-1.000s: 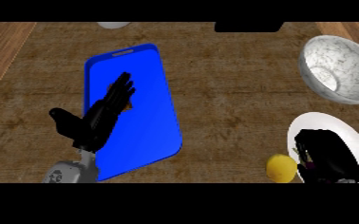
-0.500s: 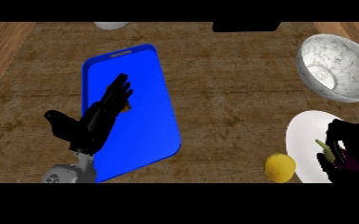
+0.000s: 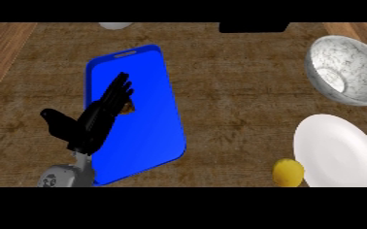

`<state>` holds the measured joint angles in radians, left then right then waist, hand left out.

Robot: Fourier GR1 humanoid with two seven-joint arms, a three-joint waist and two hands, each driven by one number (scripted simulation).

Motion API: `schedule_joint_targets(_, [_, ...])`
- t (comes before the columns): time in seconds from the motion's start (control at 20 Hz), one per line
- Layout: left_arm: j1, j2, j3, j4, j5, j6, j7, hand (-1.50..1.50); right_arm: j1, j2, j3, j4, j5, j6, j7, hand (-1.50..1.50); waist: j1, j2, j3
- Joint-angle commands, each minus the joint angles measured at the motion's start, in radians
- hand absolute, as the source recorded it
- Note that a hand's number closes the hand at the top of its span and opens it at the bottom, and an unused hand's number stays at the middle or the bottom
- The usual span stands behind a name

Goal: Pick the eggplant from the plate and place it in the bowl

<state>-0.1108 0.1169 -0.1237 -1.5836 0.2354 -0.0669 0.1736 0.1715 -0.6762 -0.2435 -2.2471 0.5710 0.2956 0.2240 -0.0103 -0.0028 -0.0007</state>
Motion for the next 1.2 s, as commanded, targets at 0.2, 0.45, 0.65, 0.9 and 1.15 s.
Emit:
schedule_joint_targets(0.2, [-0.022,-0.091,-0.065,0.059,-0.091,0.048,-0.049,0.0,-0.245,-0.032,-0.121,0.203,-0.086,0.072,0.013,1.5,0.017,0.005,0.0])
schedule_joint_targets(0.45, [-0.017,-0.034,0.005,0.056,-0.048,-0.007,-0.04,0.0,-0.358,-0.018,-0.103,0.442,-0.032,0.005,-0.106,1.5,0.018,0.005,0.001])
schedule_joint_targets(0.65, [-0.025,-0.068,-0.046,0.015,-0.07,0.012,-0.007,0.0,-0.525,-0.039,-0.08,0.735,0.004,-0.064,-0.192,1.5,0.036,0.01,0.001])
schedule_joint_targets(0.9, [-0.093,-0.048,0.025,0.035,-0.024,0.002,0.05,0.0,-0.661,-0.052,-0.04,0.998,0.097,-0.15,-0.315,1.5,0.032,0.01,0.001])
schedule_joint_targets(1.15, [-0.06,-0.061,-0.014,0.03,-0.039,-0.022,0.017,0.0,-0.786,-0.05,0.0,1.312,0.246,-0.344,-0.42,1.5,0.054,0.017,0.002])
